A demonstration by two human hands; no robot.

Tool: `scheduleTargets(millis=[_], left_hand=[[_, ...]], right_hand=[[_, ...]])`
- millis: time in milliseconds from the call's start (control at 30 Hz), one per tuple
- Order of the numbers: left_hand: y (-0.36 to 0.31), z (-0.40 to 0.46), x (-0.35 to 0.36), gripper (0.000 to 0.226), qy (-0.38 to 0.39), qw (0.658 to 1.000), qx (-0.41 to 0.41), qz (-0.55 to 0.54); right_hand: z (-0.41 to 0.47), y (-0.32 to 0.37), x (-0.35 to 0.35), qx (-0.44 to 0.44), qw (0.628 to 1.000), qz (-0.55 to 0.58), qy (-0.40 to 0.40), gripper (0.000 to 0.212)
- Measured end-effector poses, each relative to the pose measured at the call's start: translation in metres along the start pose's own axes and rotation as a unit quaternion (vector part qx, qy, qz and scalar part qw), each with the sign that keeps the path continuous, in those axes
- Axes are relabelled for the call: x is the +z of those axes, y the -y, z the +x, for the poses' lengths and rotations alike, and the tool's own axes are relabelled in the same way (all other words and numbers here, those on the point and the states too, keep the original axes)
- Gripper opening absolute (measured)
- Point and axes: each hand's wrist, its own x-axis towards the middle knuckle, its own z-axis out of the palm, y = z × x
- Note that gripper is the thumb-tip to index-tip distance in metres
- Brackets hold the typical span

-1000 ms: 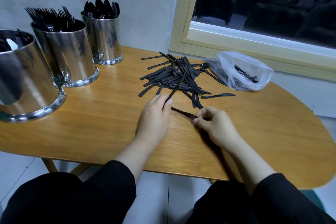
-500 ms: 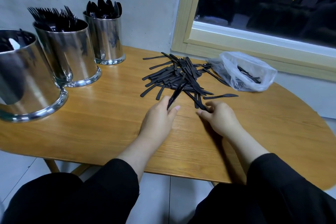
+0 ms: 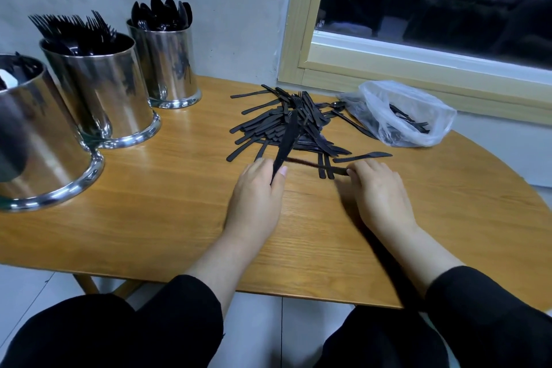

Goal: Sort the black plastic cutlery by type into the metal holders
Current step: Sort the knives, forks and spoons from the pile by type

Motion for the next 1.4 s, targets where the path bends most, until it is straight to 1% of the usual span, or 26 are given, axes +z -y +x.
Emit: scheduleTargets(millis=[33,100,133,167,200,233,267,300,333,400,467,500,567,700,800,900,967,1100,1167,1267,1400], left_hand=[[-0.001,-0.001,0.001,0.038,-0.007,1.0,0.024,0.013],[-0.005,-0.002,0.002,0.033,-0.023,0.996,0.075,0.032],[-0.007,-0.001,0.003,0.031,-0.018,0.993,0.101,0.05],[-0.01,0.0,0.004,0.028,0.006,0.99,0.119,0.079],[-0.014,0.002,0.005,0.027,0.045,0.986,0.12,0.109],[-0.019,0.006,0.006,0.027,0.086,0.982,0.102,0.133],[-0.021,0.011,0.009,0.027,0.117,0.98,0.076,0.143],[-0.022,0.016,0.013,0.026,0.131,0.981,0.053,0.132],[-0.023,0.021,0.017,0.026,0.129,0.986,0.033,0.102],[-0.023,0.029,0.025,0.031,0.115,0.992,0.001,0.048],[-0.026,0.036,0.031,0.033,0.107,0.993,-0.019,0.041],[-0.026,0.039,0.035,0.032,0.103,0.993,-0.03,0.044],[-0.024,0.043,0.038,0.029,0.097,0.993,-0.052,0.041],[-0.021,0.047,0.037,0.017,0.096,0.994,-0.06,0.008],[-0.021,0.049,0.036,0.016,0.076,0.994,-0.079,-0.01],[-0.02,0.052,0.039,0.018,0.075,0.993,-0.09,-0.018],[-0.022,0.056,0.041,0.026,0.067,0.992,-0.101,-0.022],[-0.026,0.066,0.05,0.035,0.043,0.992,-0.112,-0.022],[-0.029,0.069,0.056,0.039,0.026,0.993,-0.11,-0.031],[-0.029,0.069,0.06,0.038,0.006,0.993,-0.107,-0.054],[-0.027,0.064,0.054,0.035,-0.036,0.987,-0.114,-0.11]], right_hand=[[-0.002,-0.001,-0.007,-0.023,1.0,0.004,0.002,0.028],[-0.005,-0.002,-0.019,-0.092,0.996,0.021,0.012,0.022],[-0.006,-0.002,-0.025,-0.128,0.991,0.033,0.018,0.021],[-0.007,-0.001,-0.029,-0.156,0.987,0.047,0.017,0.021],[-0.006,0.0,-0.032,-0.174,0.983,0.062,0.006,0.022],[-0.005,0.001,-0.033,-0.18,0.981,0.076,-0.012,0.023],[-0.002,0.0,-0.033,-0.175,0.98,0.088,-0.033,0.023],[0.002,-0.004,-0.03,-0.155,0.981,0.106,-0.051,0.023],[0.006,-0.011,-0.026,-0.119,0.982,0.131,-0.064,0.025],[0.013,-0.034,-0.013,-0.02,0.981,0.178,-0.074,0.031],[0.017,-0.064,0.004,0.062,0.984,0.161,-0.049,0.034],[0.018,-0.077,0.013,0.086,0.987,0.133,-0.023,0.035],[0.023,-0.092,0.025,0.107,0.991,0.074,0.029,0.037],[0.05,-0.106,0.033,0.103,0.988,0.028,0.108,0.044],[0.065,-0.116,0.037,0.078,0.987,0.02,0.142,0.04],[0.066,-0.12,0.038,0.062,0.988,0.078,0.119,0.029],[0.065,-0.121,0.038,0.05,0.988,0.1,0.108,0.024],[0.066,-0.127,0.034,0.021,0.989,0.098,0.106,0.016],[0.068,-0.127,0.033,-0.004,0.992,0.094,0.088,0.013],[0.068,-0.126,0.035,-0.028,0.994,0.088,0.054,0.008],[0.066,-0.124,0.027,-0.019,0.994,0.107,0.015,0.009]])
